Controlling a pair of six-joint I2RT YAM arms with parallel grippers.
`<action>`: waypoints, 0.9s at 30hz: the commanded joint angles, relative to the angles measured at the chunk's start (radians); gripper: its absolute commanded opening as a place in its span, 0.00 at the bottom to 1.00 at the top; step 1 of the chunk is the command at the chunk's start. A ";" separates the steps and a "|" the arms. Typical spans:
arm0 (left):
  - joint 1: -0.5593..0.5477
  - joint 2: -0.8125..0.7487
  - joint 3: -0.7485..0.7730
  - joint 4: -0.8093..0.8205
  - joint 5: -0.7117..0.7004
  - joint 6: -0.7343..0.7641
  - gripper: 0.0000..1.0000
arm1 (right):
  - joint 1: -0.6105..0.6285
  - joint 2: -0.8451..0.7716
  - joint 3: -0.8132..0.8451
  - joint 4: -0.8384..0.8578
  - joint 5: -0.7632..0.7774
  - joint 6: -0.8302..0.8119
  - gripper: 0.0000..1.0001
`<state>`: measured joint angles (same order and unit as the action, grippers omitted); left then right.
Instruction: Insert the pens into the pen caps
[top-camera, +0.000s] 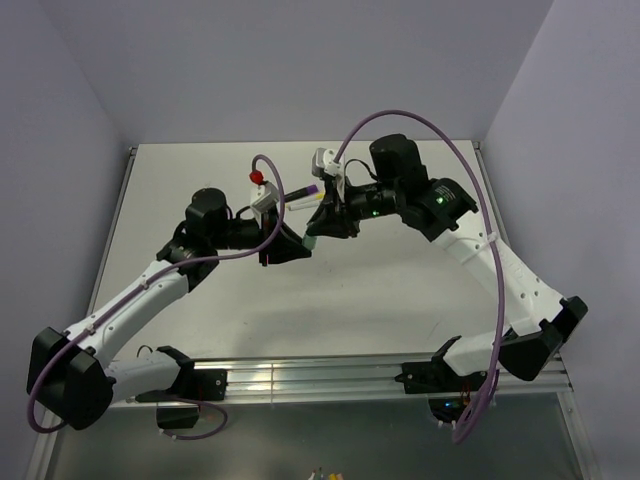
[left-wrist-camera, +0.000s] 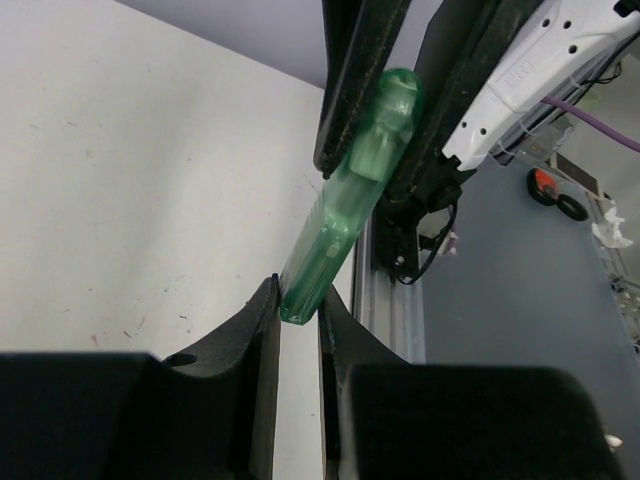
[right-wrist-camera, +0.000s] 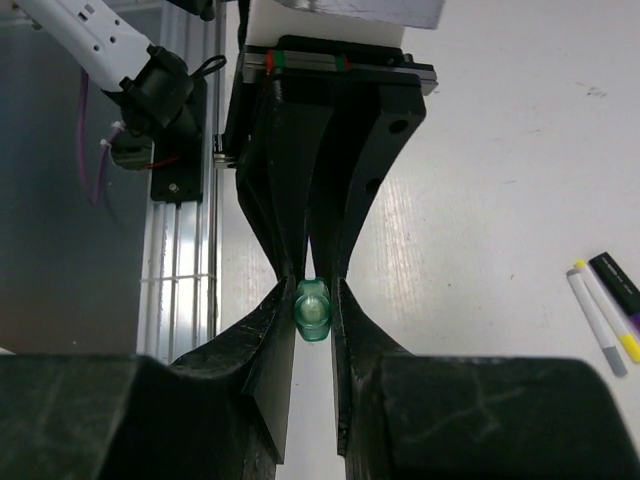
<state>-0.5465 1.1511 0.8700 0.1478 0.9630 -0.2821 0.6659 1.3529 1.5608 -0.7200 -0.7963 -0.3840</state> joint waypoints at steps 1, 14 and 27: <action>-0.006 -0.087 0.090 0.148 -0.020 0.035 0.00 | -0.031 0.055 -0.001 -0.156 0.037 0.017 0.07; -0.004 0.071 0.227 -0.384 -0.380 0.526 0.00 | -0.230 0.012 0.100 -0.156 -0.038 0.062 0.67; -0.070 0.516 0.521 -0.662 -0.828 0.833 0.00 | -0.381 -0.054 0.070 -0.136 -0.029 0.085 0.67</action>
<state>-0.5697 1.6230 1.3186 -0.4557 0.2867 0.4511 0.2962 1.3300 1.6108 -0.8757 -0.8272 -0.3141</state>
